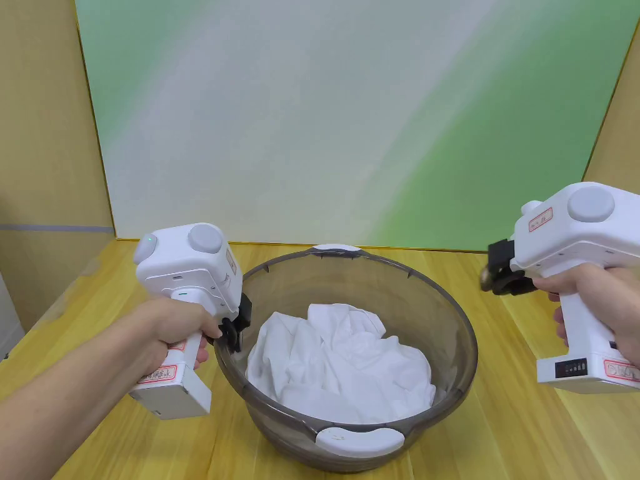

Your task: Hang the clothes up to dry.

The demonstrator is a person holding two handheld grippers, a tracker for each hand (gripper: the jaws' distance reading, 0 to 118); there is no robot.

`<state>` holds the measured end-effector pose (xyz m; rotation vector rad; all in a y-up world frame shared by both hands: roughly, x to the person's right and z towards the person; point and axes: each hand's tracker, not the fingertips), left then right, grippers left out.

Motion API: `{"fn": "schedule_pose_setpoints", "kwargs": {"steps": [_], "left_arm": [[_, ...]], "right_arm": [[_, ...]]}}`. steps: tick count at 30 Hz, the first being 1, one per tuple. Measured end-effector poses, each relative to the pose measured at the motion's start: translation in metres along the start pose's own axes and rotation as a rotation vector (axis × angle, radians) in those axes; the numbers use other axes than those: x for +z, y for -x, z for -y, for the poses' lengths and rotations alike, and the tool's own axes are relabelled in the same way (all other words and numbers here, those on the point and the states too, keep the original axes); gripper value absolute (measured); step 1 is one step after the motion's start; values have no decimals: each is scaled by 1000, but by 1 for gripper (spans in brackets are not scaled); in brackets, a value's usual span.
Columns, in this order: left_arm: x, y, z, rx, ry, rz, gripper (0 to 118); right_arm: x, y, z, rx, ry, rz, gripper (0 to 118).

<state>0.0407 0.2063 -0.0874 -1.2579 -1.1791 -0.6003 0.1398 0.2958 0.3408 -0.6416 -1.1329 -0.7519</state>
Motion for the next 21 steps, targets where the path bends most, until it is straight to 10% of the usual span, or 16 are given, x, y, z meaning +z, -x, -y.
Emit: {"fn": "schedule_pose_setpoints", "kwargs": {"steps": [4,10,16,21], "left_arm": [[-1,3,5,8,-8,5,7],[-3,2,5,7,-25,2,7],[-8,3,3,-3,-33,-8,7],[-10,10,4,1,-43,9,12]], "right_arm": [[-7,-6,35,128,-202,125,0],[5,-4,117,114,-749,71,0],[-17,2,123,228,-683,65,0],[-20,-3,122,174,-699,49,0]]}}
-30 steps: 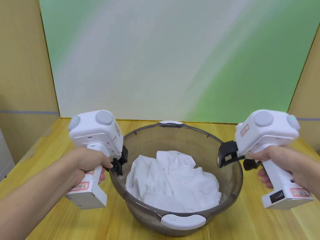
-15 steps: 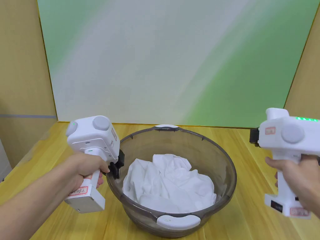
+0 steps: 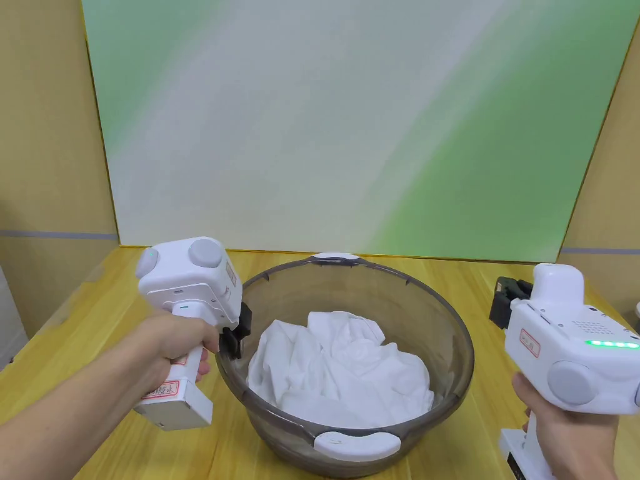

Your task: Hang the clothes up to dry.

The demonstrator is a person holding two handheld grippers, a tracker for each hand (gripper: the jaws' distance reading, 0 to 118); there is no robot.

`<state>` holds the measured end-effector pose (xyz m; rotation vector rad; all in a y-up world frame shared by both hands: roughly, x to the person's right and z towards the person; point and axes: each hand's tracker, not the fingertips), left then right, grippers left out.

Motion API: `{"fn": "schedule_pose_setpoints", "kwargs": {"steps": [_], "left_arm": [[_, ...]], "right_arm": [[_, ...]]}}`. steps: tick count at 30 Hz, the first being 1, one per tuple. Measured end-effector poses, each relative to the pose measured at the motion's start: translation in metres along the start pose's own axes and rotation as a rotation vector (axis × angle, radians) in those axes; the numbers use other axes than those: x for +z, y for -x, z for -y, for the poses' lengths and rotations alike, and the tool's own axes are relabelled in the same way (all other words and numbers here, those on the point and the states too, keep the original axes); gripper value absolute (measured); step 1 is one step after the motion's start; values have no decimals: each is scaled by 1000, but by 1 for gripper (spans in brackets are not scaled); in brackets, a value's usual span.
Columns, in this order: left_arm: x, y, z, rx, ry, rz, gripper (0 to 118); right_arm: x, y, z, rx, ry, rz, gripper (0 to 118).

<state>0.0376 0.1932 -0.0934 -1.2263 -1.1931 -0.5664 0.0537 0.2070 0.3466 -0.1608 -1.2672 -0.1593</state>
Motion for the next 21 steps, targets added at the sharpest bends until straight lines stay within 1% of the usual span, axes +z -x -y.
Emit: {"fn": "schedule_pose_setpoints", "kwargs": {"steps": [1,2,3,4,5,6,7,9,10,12,14,15,16,18,19,21], "left_arm": [[0,-1,0,-31,-5,-10,28],[4,-6,3,-97,-36,-62,45],[11,-12,8,-202,-103,-150,61],[20,-16,16,-280,-203,-190,71],[30,-18,22,-294,-276,-210,71],[40,-18,28,-269,-338,-217,71],[50,-17,32,-227,-383,-194,72],[69,-14,44,-207,-506,-66,74],[73,-13,52,-164,-555,-77,75],[76,-15,66,-128,-642,-117,75],[78,-16,88,-173,-807,-159,75],[80,-18,101,-195,-876,-195,75],[80,-20,112,-174,-953,-261,74],[81,-20,130,-127,-1042,-355,74],[81,-13,141,-92,-1136,-319,74],[81,-1,155,-68,-1220,-283,73]], "right_arm": [[1,-2,1,-12,-16,10,0],[2,-3,-2,-9,-18,12,0],[3,-4,-2,-12,-27,23,0],[3,-4,-2,3,-31,31,0],[3,-4,-2,18,-29,32,0],[6,-4,-2,21,-36,35,0],[6,-4,-2,22,-40,39,0],[7,-2,-3,14,-43,37,0],[9,1,-2,5,-50,32,0],[7,7,-1,5,-55,32,0],[10,13,-1,10,-65,34,0],[11,15,-1,6,-65,28,0],[12,17,0,3,-72,25,0],[17,21,4,19,-92,40,0],[18,22,6,31,-96,59,0],[21,19,10,21,-100,63,0]]}}
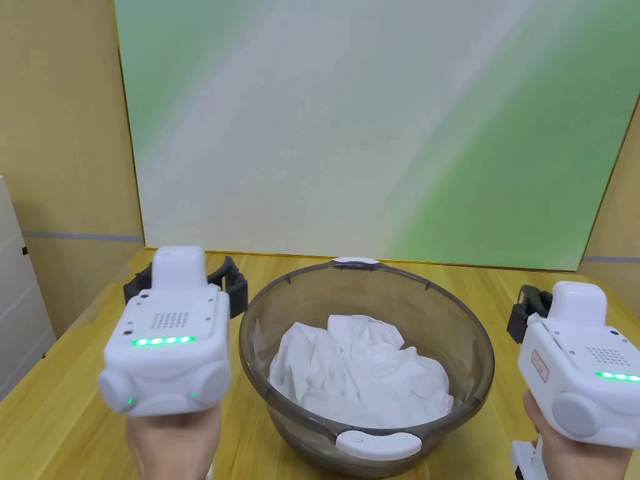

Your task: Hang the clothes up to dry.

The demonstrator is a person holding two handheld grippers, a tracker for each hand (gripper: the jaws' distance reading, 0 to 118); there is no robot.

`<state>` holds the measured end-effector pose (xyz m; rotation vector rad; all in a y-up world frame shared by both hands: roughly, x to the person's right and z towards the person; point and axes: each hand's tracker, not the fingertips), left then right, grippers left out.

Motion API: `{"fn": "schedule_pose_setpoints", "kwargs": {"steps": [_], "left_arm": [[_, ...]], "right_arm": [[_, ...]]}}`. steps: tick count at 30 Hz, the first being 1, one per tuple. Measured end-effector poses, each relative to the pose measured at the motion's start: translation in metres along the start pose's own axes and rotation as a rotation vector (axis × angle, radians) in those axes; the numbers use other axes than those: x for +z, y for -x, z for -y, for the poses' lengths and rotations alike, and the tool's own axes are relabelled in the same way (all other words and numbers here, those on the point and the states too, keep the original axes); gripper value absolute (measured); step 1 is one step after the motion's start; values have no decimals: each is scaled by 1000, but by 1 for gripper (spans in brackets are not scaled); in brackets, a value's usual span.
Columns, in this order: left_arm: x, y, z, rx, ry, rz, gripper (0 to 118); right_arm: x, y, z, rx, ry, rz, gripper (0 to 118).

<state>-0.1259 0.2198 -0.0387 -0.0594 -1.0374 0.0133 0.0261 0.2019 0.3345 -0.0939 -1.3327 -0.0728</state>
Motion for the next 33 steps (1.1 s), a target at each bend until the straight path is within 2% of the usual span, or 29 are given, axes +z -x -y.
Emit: {"fn": "schedule_pose_setpoints", "kwargs": {"steps": [1,3,4,8,13,21,25,27,29,31,33], "left_arm": [[1,5,1,19,11,19,65],[0,12,9,54,13,82,3],[-4,9,13,53,32,27,3],[-12,2,23,21,75,71,3],[-10,-11,26,-23,87,83,3],[-6,-13,23,-43,71,81,3],[0,-4,15,34,84,254,3],[3,0,10,20,84,308,3],[9,1,7,5,64,204,3],[12,16,5,86,45,287,3],[14,19,3,85,62,260,3]], "right_arm": [[5,-1,3,-3,-22,11,0],[10,1,8,21,-68,80,0],[11,2,10,28,-78,93,0],[10,0,11,-34,-55,53,0],[7,6,14,16,-24,59,0],[9,5,11,3,-1,37,0],[12,-1,4,-42,15,-4,0],[17,-2,-3,-96,8,-64,0],[24,5,-13,-124,13,-172,0],[29,23,-22,-107,11,-346,0],[31,50,-31,-94,35,-419,0]]}}
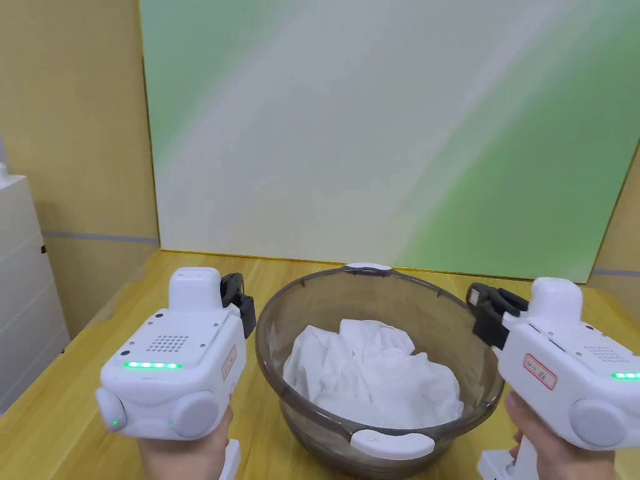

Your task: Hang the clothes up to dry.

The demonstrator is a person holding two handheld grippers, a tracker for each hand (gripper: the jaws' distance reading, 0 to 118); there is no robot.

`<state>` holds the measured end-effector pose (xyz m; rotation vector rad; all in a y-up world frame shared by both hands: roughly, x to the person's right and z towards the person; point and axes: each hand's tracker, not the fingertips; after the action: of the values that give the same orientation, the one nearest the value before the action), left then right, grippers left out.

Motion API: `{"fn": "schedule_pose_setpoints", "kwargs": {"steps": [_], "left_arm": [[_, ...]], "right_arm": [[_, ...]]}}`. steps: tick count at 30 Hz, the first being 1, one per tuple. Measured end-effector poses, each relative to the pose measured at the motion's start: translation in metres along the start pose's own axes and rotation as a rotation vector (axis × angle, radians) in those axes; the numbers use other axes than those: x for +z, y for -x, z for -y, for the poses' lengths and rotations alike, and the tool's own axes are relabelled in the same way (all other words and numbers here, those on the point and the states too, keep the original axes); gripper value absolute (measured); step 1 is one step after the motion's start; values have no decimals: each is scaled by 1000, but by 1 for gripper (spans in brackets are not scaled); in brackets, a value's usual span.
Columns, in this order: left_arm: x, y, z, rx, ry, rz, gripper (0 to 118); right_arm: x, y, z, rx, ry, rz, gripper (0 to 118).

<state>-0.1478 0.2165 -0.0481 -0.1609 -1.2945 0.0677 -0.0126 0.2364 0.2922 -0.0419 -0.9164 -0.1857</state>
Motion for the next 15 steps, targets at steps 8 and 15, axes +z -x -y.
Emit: {"fn": "schedule_pose_setpoints", "kwargs": {"steps": [8,15], "left_arm": [[35,40,1,-45,-27,-83,3],[69,69,-1,-41,-18,-181,3]], "right_arm": [[-35,104,-7,-1,134,-472,0],[-42,191,14,60,164,-586,0]]}}
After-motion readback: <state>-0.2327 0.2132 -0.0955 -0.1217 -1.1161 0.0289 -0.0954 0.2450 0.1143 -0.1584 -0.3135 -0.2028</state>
